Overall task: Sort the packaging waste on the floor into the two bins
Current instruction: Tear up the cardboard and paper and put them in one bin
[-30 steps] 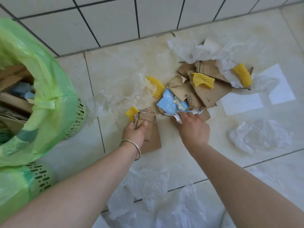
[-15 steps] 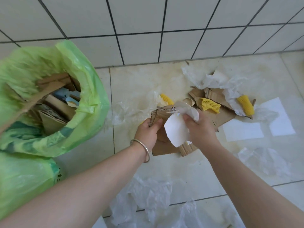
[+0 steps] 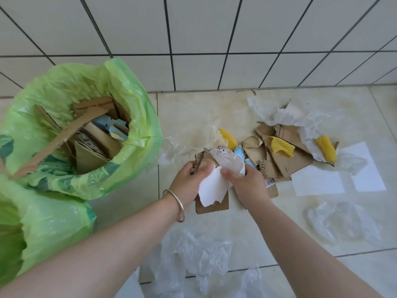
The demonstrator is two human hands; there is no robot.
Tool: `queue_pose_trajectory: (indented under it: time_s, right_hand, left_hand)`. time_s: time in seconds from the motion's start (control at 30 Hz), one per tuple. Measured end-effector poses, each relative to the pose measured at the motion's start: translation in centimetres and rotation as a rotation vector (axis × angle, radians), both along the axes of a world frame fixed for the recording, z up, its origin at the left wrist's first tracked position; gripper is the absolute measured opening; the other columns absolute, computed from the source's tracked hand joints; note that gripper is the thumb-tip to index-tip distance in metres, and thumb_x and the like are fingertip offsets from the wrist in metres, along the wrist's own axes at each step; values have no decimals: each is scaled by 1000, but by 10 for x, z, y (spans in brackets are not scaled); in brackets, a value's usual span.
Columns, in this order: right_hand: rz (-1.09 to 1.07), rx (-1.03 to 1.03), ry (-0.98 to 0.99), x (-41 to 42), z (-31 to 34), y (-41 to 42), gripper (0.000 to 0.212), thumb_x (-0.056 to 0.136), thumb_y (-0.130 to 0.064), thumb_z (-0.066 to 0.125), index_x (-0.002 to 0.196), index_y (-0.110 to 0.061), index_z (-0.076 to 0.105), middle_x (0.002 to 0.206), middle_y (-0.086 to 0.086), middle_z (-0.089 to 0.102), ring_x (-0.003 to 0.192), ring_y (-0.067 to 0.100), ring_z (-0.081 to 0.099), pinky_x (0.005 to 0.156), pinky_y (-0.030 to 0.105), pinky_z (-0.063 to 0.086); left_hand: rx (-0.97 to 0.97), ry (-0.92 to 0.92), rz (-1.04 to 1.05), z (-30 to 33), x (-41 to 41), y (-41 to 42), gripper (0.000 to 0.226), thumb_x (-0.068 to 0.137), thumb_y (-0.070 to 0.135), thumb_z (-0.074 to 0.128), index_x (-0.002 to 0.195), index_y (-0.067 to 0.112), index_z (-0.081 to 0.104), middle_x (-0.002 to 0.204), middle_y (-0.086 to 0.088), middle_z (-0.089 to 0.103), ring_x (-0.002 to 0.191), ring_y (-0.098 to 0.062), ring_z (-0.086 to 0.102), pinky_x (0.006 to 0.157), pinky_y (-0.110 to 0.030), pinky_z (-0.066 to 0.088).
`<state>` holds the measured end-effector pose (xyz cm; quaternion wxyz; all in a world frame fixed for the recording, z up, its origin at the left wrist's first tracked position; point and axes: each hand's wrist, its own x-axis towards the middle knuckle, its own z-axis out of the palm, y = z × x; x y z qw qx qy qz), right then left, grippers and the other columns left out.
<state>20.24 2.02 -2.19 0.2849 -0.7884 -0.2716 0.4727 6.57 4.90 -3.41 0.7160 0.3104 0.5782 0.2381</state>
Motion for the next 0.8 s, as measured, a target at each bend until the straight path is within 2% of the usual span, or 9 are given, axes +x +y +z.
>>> queue_pose_trajectory:
  time_s: [0.03, 0.1, 0.23, 0.33, 0.43, 0.53, 0.6, 0.7, 0.8]
  right_hand:
    - [10, 0, -12, -2, -1, 0, 19, 84, -30, 66, 98, -20, 58, 90, -2, 61, 83, 18, 57, 62, 24, 42]
    - [30, 11, -40, -6, -4, 0, 18, 86, -33, 63, 96, -20, 54, 89, -3, 59, 84, 18, 55, 59, 20, 40]
    - [13, 18, -42, -10, -12, 0, 15, 91, -36, 55, 96, -22, 53, 87, -3, 58, 85, 18, 55, 69, 28, 40]
    - [51, -47, -88, -10, -23, -1, 21, 93, -34, 51, 106, -19, 56, 87, -3, 57, 86, 18, 51, 73, 28, 37]
    - [84, -89, -145, -5, -36, 0, 29, 93, -33, 51, 115, -14, 56, 96, 1, 57, 89, 17, 47, 75, 28, 35]
    - [58, -94, -162, 0, -49, 4, 32, 92, -31, 53, 118, -11, 55, 106, 4, 59, 90, 17, 47, 77, 28, 36]
    - [29, -82, -206, 4, -57, 8, 33, 94, -30, 49, 119, -9, 53, 110, 6, 57, 96, 20, 50, 78, 28, 35]
    - [41, -69, -339, 15, -68, 14, 34, 97, -27, 43, 118, -4, 53, 121, 13, 51, 112, 30, 48, 84, 32, 36]
    - [61, -58, -403, 25, -78, 23, 33, 94, -25, 47, 116, -3, 58, 128, 11, 46, 119, 27, 44, 87, 31, 36]
  left_hand:
    - [18, 32, -25, -1, -2, -1, 10, 82, 25, 67, 89, 22, 60, 90, -5, 66, 81, -23, 61, 72, -34, 47]
    - [64, 117, -64, -6, -4, -3, 13, 86, 13, 63, 85, 25, 59, 88, -3, 66, 83, -24, 61, 75, -34, 47]
    - [100, 251, -47, -13, -7, 1, 10, 87, 13, 60, 94, 21, 59, 93, -3, 65, 89, -24, 61, 85, -35, 48]
    - [82, 274, -24, -21, -7, 3, 10, 87, 12, 60, 93, 20, 58, 96, -4, 65, 92, -26, 62, 89, -39, 49]
    - [49, 281, -15, -32, -3, 4, 12, 87, 11, 60, 86, 22, 57, 91, -3, 64, 87, -26, 61, 87, -39, 49]
    - [0, 290, 20, -43, 7, 4, 8, 87, 11, 59, 89, 18, 57, 94, -6, 63, 84, -24, 59, 81, -34, 48]
    - [-20, 293, 27, -48, 15, 3, 10, 87, 13, 59, 97, 17, 58, 98, -6, 63, 87, -24, 59, 83, -34, 48]
    - [-10, 348, -32, -54, 24, 4, 26, 88, 17, 59, 113, 10, 57, 106, -6, 63, 93, -24, 58, 86, -32, 45]
    - [-15, 406, -43, -60, 25, 10, 34, 88, 19, 58, 120, 8, 55, 116, -9, 63, 98, -26, 59, 89, -33, 45]
